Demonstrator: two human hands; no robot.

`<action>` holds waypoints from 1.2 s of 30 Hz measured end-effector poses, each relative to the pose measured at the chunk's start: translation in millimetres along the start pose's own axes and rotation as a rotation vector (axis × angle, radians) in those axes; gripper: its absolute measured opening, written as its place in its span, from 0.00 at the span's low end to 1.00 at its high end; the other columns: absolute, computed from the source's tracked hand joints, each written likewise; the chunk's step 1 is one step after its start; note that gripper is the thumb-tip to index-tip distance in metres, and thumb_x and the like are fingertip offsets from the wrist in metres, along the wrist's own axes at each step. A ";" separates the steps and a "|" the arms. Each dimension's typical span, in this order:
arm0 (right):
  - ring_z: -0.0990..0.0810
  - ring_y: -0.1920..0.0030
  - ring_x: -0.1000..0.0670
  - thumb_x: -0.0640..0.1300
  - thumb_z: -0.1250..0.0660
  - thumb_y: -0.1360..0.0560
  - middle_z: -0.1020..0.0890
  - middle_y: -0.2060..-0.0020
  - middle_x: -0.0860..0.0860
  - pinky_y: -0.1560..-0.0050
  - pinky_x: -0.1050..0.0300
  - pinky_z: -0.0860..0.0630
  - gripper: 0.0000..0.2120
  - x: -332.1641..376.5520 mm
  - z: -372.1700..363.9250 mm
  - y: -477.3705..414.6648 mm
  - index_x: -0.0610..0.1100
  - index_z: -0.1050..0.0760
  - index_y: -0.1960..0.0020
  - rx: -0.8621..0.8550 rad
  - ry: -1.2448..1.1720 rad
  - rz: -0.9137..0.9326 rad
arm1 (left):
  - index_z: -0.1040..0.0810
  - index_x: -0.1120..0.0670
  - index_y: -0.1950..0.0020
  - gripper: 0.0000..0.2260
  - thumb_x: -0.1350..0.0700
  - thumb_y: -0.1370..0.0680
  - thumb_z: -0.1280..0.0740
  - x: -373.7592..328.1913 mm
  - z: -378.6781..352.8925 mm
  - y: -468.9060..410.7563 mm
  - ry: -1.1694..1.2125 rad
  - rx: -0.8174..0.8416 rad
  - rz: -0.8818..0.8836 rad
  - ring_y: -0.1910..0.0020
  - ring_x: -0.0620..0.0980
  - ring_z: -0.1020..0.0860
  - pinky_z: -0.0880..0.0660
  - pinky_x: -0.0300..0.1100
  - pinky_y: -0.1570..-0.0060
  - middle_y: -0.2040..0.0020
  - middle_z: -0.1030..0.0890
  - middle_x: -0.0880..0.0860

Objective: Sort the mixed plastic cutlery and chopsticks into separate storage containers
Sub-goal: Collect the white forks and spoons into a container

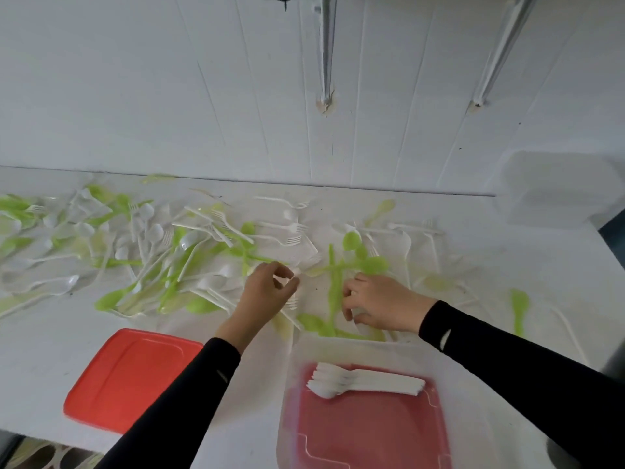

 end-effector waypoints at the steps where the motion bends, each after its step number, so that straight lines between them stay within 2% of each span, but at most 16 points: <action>1: 0.25 0.46 0.46 0.46 0.31 0.25 0.22 0.46 0.49 0.51 0.50 0.26 0.06 -0.4 3.3 0.2 0.49 0.19 0.49 -0.097 -0.030 0.006 | 0.22 0.52 0.55 0.06 0.54 0.25 0.27 -1.6 9.8 -5.3 0.129 -0.011 0.034 0.62 0.43 0.21 0.28 0.30 0.58 0.56 0.20 0.48; 4: 0.23 0.49 0.49 0.43 0.32 0.25 0.19 0.50 0.52 0.47 0.48 0.25 0.03 -1.9 23.5 4.9 0.49 0.22 0.52 -0.347 -0.312 -0.095 | 0.23 0.56 0.52 0.05 0.56 0.22 0.30 -9.9 36.2 -17.7 0.600 -0.006 0.114 0.56 0.46 0.18 0.22 0.38 0.50 0.55 0.18 0.51; 6: 0.21 0.45 0.55 0.41 0.32 0.25 0.18 0.50 0.54 0.43 0.55 0.25 0.06 -1.3 40.6 6.8 0.51 0.27 0.54 -0.449 -0.625 -0.236 | 0.25 0.60 0.50 0.02 0.61 0.20 0.34 -14.1 49.1 -26.9 0.843 0.003 0.112 0.51 0.50 0.18 0.21 0.43 0.46 0.54 0.18 0.55; 8: 0.18 0.48 0.57 0.39 0.31 0.25 0.16 0.54 0.52 0.47 0.61 0.26 0.10 -2.3 57.0 5.3 0.49 0.32 0.57 -0.643 -0.828 -0.335 | 0.27 0.60 0.50 0.02 0.64 0.19 0.39 -21.2 58.3 -36.2 0.960 0.021 0.093 0.52 0.52 0.18 0.20 0.44 0.49 0.54 0.19 0.57; 10: 0.17 0.57 0.54 0.38 0.34 0.24 0.18 0.60 0.45 0.57 0.61 0.27 0.09 -8.1 66.3 0.4 0.45 0.35 0.56 -0.779 -0.914 -0.461 | 0.30 0.58 0.52 0.04 0.63 0.18 0.42 -27.5 61.9 -42.3 1.005 0.040 0.116 0.60 0.51 0.19 0.18 0.47 0.53 0.56 0.25 0.56; 12: 0.21 0.65 0.52 0.39 0.40 0.22 0.23 0.62 0.40 0.66 0.65 0.30 0.07 -14.6 68.0 -7.5 0.43 0.38 0.54 -0.775 -0.952 -0.617 | 0.31 0.56 0.51 0.04 0.58 0.17 0.43 -32.0 60.0 -45.1 0.877 0.079 0.160 0.65 0.48 0.24 0.21 0.43 0.65 0.57 0.29 0.53; 14: 0.27 0.66 0.49 0.43 0.42 0.20 0.28 0.62 0.46 0.69 0.63 0.33 0.06 -21.2 59.6 -16.5 0.44 0.39 0.53 -0.657 -0.918 -0.748 | 0.28 0.54 0.48 0.06 0.55 0.17 0.43 -29.0 49.6 -49.5 0.569 0.153 0.140 0.67 0.47 0.29 0.31 0.38 0.73 0.57 0.28 0.51; 17: 0.27 0.59 0.50 0.46 0.40 0.20 0.27 0.56 0.50 0.65 0.61 0.32 0.07 -25.0 44.8 -29.1 0.42 0.35 0.47 -0.497 -0.842 -0.839 | 0.21 0.55 0.50 0.08 0.55 0.19 0.39 -15.8 25.2 -54.3 0.114 0.238 0.035 0.60 0.53 0.23 0.29 0.42 0.64 0.57 0.21 0.52; 19: 0.26 0.47 0.49 0.47 0.37 0.22 0.29 0.43 0.48 0.51 0.58 0.28 0.19 -25.9 38.3 -36.7 0.41 0.35 0.35 -0.378 -0.790 -0.834 | 0.22 0.55 0.54 0.09 0.50 0.22 0.34 -5.1 10.3 -51.8 -0.131 0.259 0.009 0.51 0.55 0.20 0.28 0.43 0.56 0.54 0.18 0.54; 21: 0.28 0.38 0.45 0.48 0.36 0.22 0.33 0.35 0.45 0.40 0.54 0.30 0.26 -29.7 30.3 -43.4 0.42 0.37 0.28 -0.261 -0.704 -0.847 | 0.23 0.53 0.48 0.17 0.40 0.24 0.34 -0.2 -1.5 -47.1 -0.382 0.275 0.002 0.47 0.55 0.21 0.27 0.44 0.54 0.48 0.19 0.53; 23: 0.26 0.40 0.43 0.47 0.37 0.22 0.31 0.37 0.43 0.43 0.53 0.28 0.21 -35.5 23.4 -50.0 0.40 0.31 0.32 -0.212 -0.584 -0.861 | 0.27 0.53 0.39 0.26 0.33 0.25 0.36 0.1 -10.6 -42.7 -0.586 0.290 -0.048 0.43 0.54 0.22 0.27 0.45 0.52 0.43 0.22 0.52; 24: 0.25 0.45 0.42 0.46 0.38 0.22 0.28 0.42 0.43 0.50 0.54 0.27 0.15 -37.7 20.9 -52.0 0.39 0.27 0.39 -0.203 -0.532 -0.861 | 0.30 0.53 0.36 0.29 0.33 0.26 0.35 -0.4 -14.7 -41.2 -0.630 0.294 -0.082 0.42 0.54 0.22 0.27 0.46 0.52 0.41 0.23 0.52; 26: 0.26 0.56 0.43 0.44 0.38 0.24 0.27 0.58 0.47 0.66 0.57 0.34 0.06 -40.4 20.2 -51.3 0.42 0.28 0.58 -0.203 -0.462 -0.874 | 0.34 0.54 0.33 0.30 0.36 0.25 0.33 -1.7 -21.4 -40.6 -0.630 0.316 -0.144 0.42 0.54 0.22 0.27 0.46 0.53 0.38 0.25 0.52; 28: 0.27 0.60 0.44 0.42 0.37 0.25 0.29 0.65 0.51 0.69 0.57 0.38 0.11 -44.3 20.5 -45.8 0.45 0.33 0.65 -0.242 -0.486 -0.892 | 0.33 0.54 0.33 0.26 0.42 0.24 0.32 -0.6 -24.7 -43.8 -0.537 0.344 -0.159 0.40 0.54 0.23 0.27 0.47 0.51 0.37 0.26 0.52; 31: 0.25 0.58 0.45 0.45 0.35 0.26 0.24 0.63 0.51 0.65 0.54 0.35 0.07 -54.4 31.0 -30.0 0.43 0.29 0.59 -0.421 -0.567 -0.967 | 0.31 0.55 0.33 0.20 0.53 0.23 0.33 2.7 -27.8 -53.2 -0.330 0.374 -0.151 0.38 0.54 0.26 0.30 0.44 0.45 0.37 0.26 0.54; 36: 0.25 0.53 0.47 0.51 0.31 0.27 0.22 0.54 0.52 0.58 0.56 0.33 0.13 -79.3 56.4 -5.6 0.46 0.28 0.47 -0.635 -0.612 -1.072 | 0.23 0.61 0.44 0.08 0.62 0.21 0.36 -7.2 -20.4 -70.9 -0.073 0.205 -0.257 0.48 0.59 0.23 0.36 0.39 0.56 0.49 0.19 0.58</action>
Point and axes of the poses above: each hand's wrist, its own y-axis away from the middle knuckle, its own z-axis out of the back of the hand, x = y × z, the point moved 2 cm from there along -y, towards the middle knuckle
